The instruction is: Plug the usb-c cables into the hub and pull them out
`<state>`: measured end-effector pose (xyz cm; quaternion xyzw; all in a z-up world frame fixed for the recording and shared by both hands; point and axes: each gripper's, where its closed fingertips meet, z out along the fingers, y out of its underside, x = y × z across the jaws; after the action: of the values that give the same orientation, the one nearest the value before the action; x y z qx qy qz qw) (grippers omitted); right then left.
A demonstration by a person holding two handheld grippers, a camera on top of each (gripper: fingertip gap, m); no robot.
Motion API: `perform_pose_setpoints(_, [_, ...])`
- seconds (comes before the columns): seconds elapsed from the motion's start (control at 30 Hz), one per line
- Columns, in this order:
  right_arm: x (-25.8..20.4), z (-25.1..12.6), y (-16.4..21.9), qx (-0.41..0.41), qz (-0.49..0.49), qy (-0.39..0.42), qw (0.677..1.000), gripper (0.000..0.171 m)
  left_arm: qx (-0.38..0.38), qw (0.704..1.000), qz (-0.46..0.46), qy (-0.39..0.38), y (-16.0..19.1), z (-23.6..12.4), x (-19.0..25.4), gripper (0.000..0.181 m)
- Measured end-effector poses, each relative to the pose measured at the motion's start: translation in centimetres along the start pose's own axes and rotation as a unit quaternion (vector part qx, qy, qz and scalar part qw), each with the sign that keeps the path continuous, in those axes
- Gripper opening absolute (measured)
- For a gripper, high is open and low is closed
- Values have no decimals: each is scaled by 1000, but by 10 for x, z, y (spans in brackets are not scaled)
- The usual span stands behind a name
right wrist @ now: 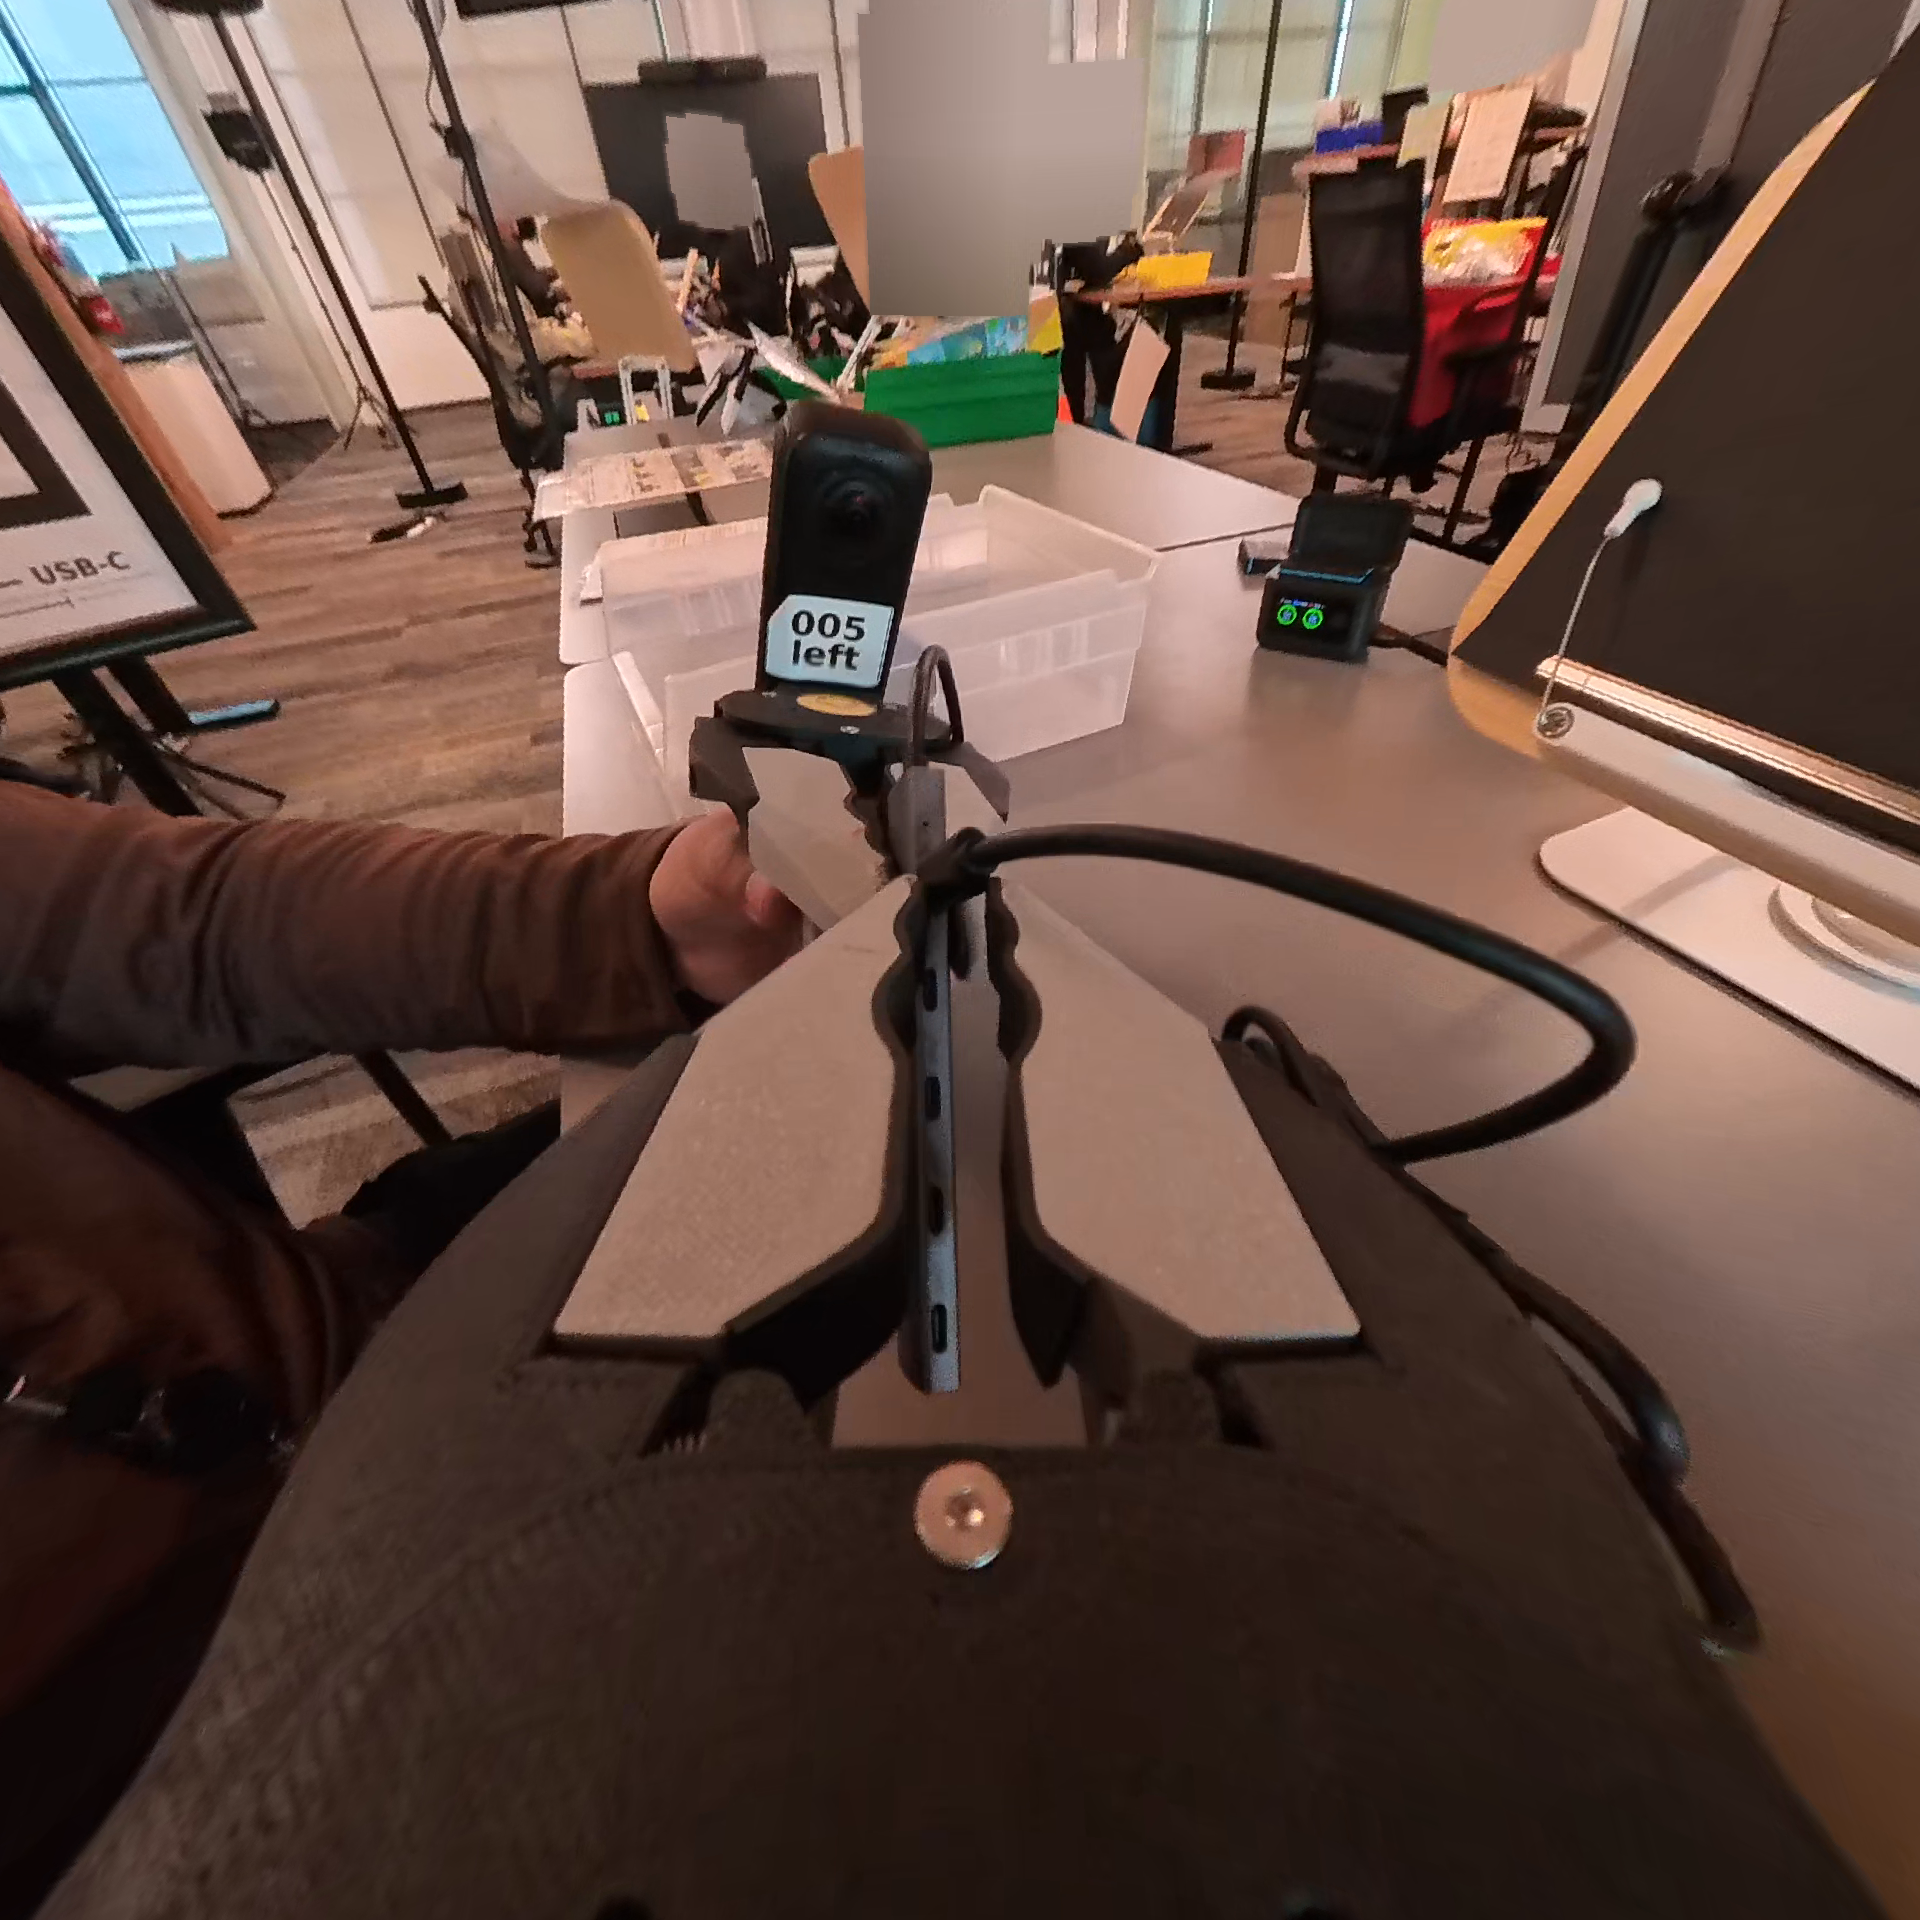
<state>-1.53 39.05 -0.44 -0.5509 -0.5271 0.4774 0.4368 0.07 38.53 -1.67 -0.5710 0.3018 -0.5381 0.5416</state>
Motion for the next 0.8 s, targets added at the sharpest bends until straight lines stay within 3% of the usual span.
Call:
perform_pose_setpoints(0.5, [0, 5, -2, 58, 45, -38, 997, 9, 16, 1000, -18, 3, -3, 1, -1, 9])
perform_pose_setpoints(0.8, [-2, 6, -2, 44, -10, -2, 999, 8, 26, 1000, -8, 2, -6, 2, 0, 8])
